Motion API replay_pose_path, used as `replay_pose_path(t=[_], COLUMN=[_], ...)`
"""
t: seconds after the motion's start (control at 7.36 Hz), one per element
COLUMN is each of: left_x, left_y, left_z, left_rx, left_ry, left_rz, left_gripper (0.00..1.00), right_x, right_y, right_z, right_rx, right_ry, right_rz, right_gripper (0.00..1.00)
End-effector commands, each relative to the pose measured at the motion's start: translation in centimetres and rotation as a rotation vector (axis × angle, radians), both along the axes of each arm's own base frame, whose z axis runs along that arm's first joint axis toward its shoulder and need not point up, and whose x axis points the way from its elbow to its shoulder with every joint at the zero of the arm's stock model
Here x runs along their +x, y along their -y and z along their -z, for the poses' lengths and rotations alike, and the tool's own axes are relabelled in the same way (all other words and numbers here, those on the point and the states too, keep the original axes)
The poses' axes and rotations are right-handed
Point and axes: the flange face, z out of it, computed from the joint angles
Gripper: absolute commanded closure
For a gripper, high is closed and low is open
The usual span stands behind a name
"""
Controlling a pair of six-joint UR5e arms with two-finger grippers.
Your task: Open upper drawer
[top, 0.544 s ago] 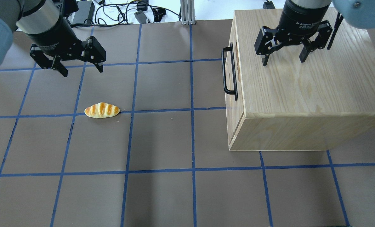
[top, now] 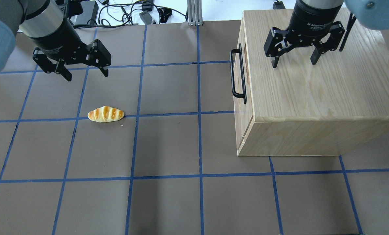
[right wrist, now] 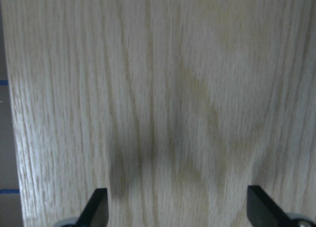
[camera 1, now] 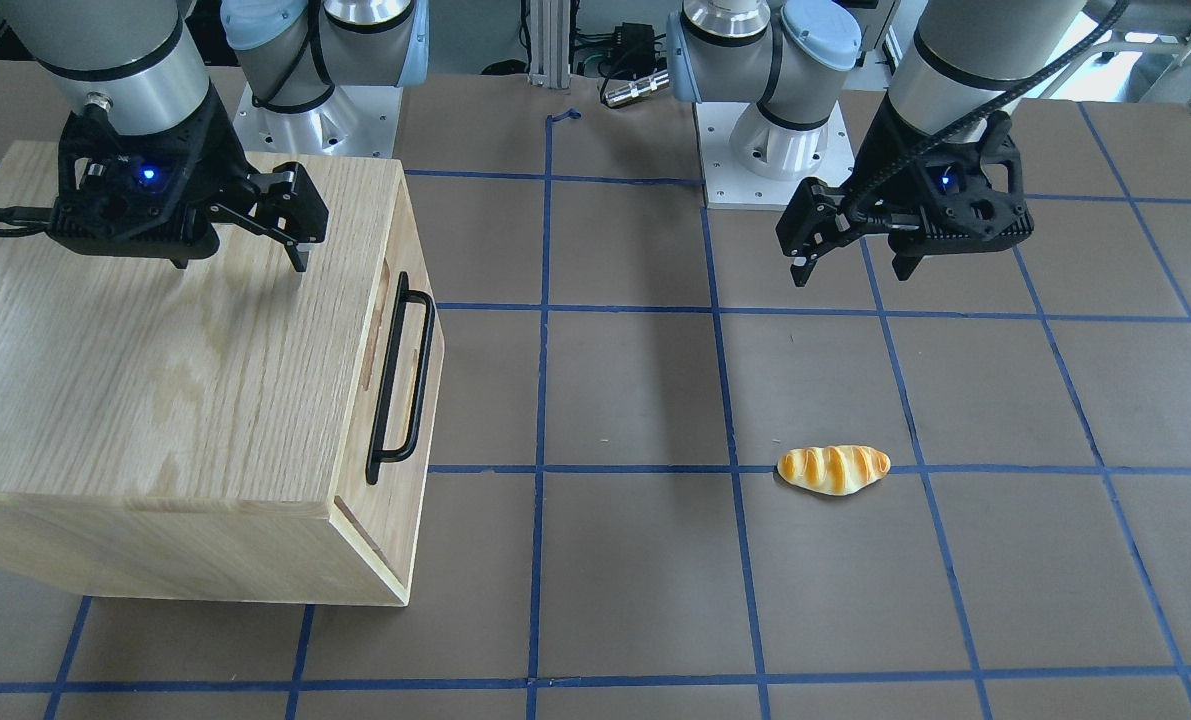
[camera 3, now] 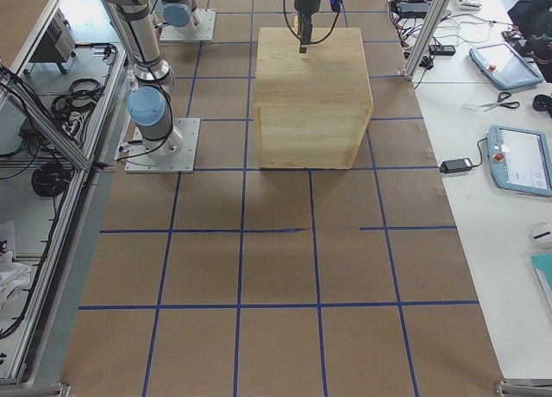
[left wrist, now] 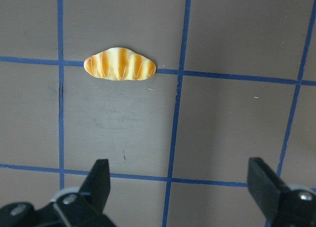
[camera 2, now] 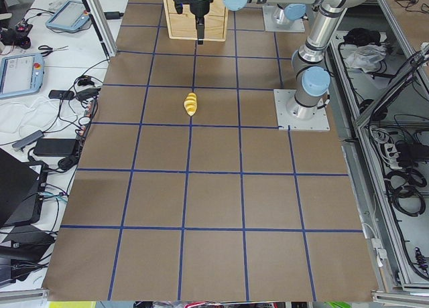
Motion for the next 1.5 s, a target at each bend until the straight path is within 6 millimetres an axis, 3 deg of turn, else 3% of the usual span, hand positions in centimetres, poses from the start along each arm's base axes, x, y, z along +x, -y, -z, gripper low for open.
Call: replay_pose_path(t=[0.0, 0.41, 0.68, 0.82, 1.09, 1.36], left_x=[0.0, 0.0, 0.3, 0.3, -1.2, -1.1], left_y=[-0.1, -0.4, 0.5, 0.4, 0.2, 0.7], left_z=[0.0, 1.0, 1.1, 0.2, 0.2, 1.8], left_rx=[0.001, 0.019, 0.018, -0.002, -0.001, 0.029], left_ry=[0.005, 0.012, -0.004, -0.001, -0.028, -0.047], left_rz=[0.0, 0.001, -0.007, -0.008, -0.001, 0.01], left_gripper=[0.0, 0.0, 0.0, 0.0, 0.0, 0.0], right_x=[0.0, 0.0, 0.0, 0.0, 0.0, 0.0], right_y=[0.0, 0.0, 0.0, 0.0, 0.0, 0.0], right_z=[0.0, 0.0, 0.0, 0.0, 0.0, 0.0], right_rx=[-0.001, 0.0, 0.0, 0.001, -0.001, -0.001], right_ry=[0.0, 0.0, 0.0, 0.0, 0.0, 0.0], right_rz=[0.001, -0.001, -0.001, 0.001, 0.001, 0.001], right_gripper=[0.0, 0.0, 0.0, 0.0, 0.0, 0.0])
